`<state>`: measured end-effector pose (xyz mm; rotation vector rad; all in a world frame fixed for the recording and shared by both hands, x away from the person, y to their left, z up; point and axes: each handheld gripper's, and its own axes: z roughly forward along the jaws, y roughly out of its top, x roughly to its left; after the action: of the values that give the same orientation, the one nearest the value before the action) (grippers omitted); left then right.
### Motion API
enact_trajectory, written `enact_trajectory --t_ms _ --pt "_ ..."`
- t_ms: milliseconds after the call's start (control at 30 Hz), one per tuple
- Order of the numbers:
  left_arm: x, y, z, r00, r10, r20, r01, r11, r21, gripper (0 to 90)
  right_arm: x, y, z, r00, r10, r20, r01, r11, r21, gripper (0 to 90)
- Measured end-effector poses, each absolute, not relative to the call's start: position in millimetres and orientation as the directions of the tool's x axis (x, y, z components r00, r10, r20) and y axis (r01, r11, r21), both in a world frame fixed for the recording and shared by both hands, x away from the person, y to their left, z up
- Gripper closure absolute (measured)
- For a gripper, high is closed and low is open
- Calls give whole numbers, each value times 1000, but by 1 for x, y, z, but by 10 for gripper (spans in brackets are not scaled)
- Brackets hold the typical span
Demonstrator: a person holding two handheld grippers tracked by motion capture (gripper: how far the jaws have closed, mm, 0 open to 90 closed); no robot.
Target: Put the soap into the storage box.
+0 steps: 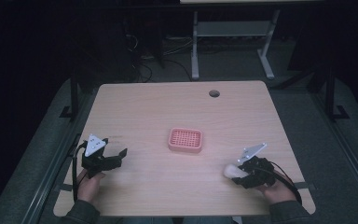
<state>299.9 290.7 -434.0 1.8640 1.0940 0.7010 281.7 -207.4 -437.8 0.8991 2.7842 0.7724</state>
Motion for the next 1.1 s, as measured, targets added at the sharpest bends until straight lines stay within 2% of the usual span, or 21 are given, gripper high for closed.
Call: enact_trajectory --t_ms 300,1100 --pt "300 290 -434 463 885 51 414 -266 871 141 290 -200 -416 -838 545 25 479 715 509 481" --pt "301 292 -434 463 884 59 414 -275 868 141 320 -178 -399 -875 484 17 426 751 504 481"
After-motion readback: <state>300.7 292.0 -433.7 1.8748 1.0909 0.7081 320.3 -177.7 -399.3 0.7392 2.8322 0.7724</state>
